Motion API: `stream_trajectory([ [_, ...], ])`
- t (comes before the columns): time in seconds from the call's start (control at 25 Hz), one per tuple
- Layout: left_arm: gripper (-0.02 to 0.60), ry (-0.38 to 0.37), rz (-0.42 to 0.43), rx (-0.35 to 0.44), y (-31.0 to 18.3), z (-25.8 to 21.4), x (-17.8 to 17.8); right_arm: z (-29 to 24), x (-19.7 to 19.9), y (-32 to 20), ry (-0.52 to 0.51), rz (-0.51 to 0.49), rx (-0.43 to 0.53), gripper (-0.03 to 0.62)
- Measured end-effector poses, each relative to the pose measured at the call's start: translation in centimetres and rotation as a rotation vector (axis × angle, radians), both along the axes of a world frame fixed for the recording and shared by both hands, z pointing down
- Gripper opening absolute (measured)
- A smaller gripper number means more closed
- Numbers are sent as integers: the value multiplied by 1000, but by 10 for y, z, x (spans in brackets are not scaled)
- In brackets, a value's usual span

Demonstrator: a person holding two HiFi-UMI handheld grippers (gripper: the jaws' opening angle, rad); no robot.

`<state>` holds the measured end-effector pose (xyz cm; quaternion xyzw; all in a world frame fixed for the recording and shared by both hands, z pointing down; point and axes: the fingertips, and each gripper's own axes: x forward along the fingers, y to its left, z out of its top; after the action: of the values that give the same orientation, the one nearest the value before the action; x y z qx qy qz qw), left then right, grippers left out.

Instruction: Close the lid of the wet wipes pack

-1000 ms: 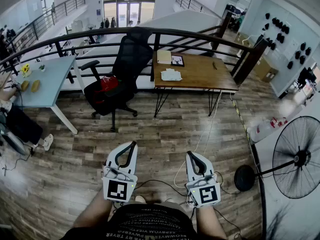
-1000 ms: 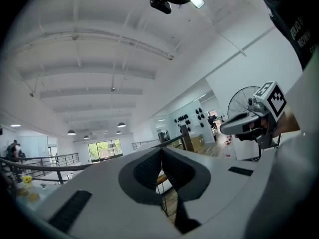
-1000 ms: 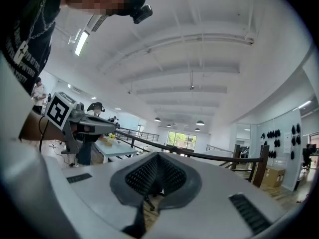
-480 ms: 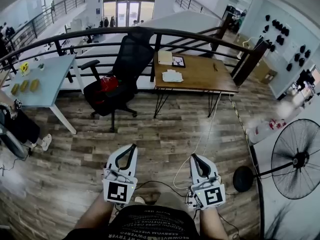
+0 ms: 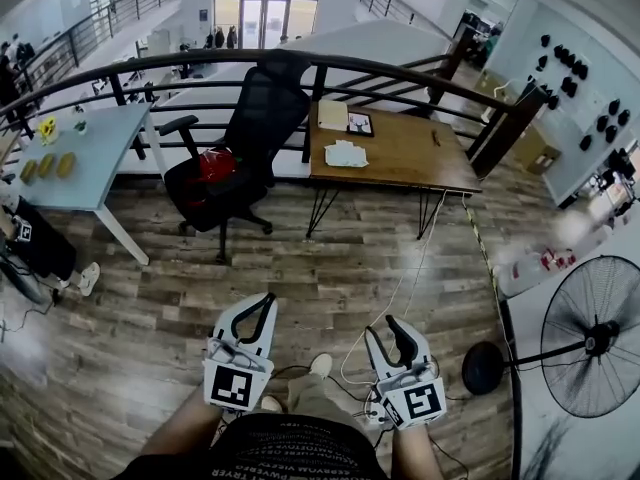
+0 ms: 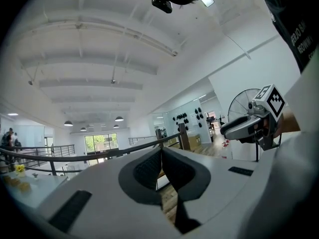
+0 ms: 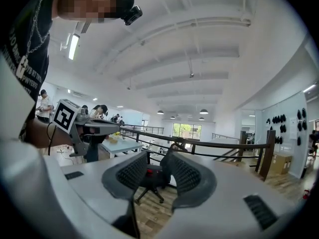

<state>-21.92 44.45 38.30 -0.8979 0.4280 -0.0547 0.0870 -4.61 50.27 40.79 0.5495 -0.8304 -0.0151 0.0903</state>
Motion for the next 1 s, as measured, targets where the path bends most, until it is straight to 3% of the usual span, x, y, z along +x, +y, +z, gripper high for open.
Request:
stream_trajectory([
  [0.32, 28, 14, -53, -55, -64, 13, 22, 4, 35, -70, -13, -5, 5, 146],
  [1.0, 28, 16, -102, -51, -172, 4, 112, 11, 119, -184, -63, -82, -26, 147],
])
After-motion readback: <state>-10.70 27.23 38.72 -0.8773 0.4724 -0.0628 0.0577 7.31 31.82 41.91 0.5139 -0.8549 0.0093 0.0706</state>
